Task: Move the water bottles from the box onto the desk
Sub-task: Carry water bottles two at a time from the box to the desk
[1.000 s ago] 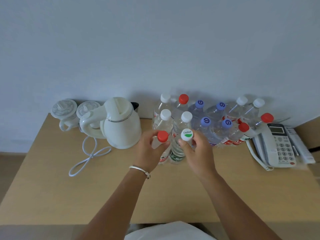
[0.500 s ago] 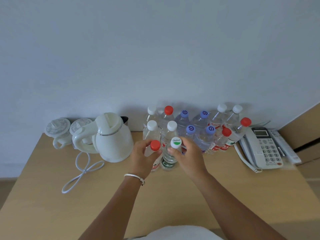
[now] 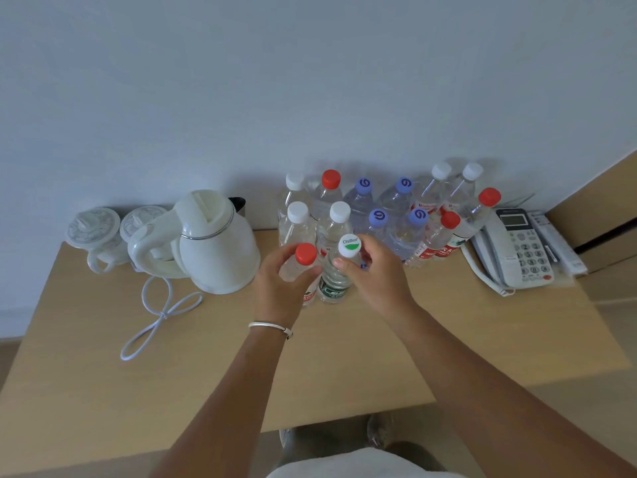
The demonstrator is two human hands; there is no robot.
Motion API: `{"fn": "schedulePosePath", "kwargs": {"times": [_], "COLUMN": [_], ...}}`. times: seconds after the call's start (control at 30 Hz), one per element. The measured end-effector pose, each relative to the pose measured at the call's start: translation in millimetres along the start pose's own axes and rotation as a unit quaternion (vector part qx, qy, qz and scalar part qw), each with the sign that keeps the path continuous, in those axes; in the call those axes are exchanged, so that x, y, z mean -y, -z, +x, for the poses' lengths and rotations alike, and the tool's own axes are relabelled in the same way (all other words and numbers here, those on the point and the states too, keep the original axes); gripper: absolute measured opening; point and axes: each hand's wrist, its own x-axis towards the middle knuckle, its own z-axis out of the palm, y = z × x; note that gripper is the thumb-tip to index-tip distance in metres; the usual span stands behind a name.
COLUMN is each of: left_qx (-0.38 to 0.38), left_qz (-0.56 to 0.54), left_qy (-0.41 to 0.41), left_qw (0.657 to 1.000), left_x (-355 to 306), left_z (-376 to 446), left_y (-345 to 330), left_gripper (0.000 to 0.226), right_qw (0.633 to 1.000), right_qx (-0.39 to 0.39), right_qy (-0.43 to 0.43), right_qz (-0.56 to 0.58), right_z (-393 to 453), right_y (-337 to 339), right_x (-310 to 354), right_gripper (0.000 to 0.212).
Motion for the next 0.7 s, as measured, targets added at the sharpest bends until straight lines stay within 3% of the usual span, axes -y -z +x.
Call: {"fn": "schedulePosePath", "kwargs": {"times": [0.2, 0.33, 0.4, 0.5, 0.7], "left_qx": [-0.054, -0.148, -0.151, -0.082, 0.11], "left_qz": [0.047, 0.133, 0.18, 0.264, 0.422], "left_qy": [-0.043, -0.114, -0.176, -0.234, -0.156], "left_qw": [0.996, 0.973, 0.956, 0.932, 0.886], "left_x": [-17, -41, -56, -83, -122], "left_z": [-25, -44, -56, -79, -139], "left_y": [-10, -34, -58, -105, -222], "left_gripper": [0.056, 0.062, 0.06, 0.06, 0.071], "right_qw": [0.999, 0.998, 0.998, 0.997, 0.985], "right_qx": [-0.012, -0.033, -0.049, -0.074, -0.136], "right_qy": [-0.021, -0.033, -0.028, -0.026, -0.106], "right_qz": [0.033, 0.034, 0.032, 0.018, 0.008], "right_z": [-20, -41, -51, -68, -121], "right_y": [13, 43, 70, 118, 220], "right_x": [-5, -20, -29, -47, -123], "right_gripper": [0.066, 0.065, 0.059, 0.053, 0.053]}}
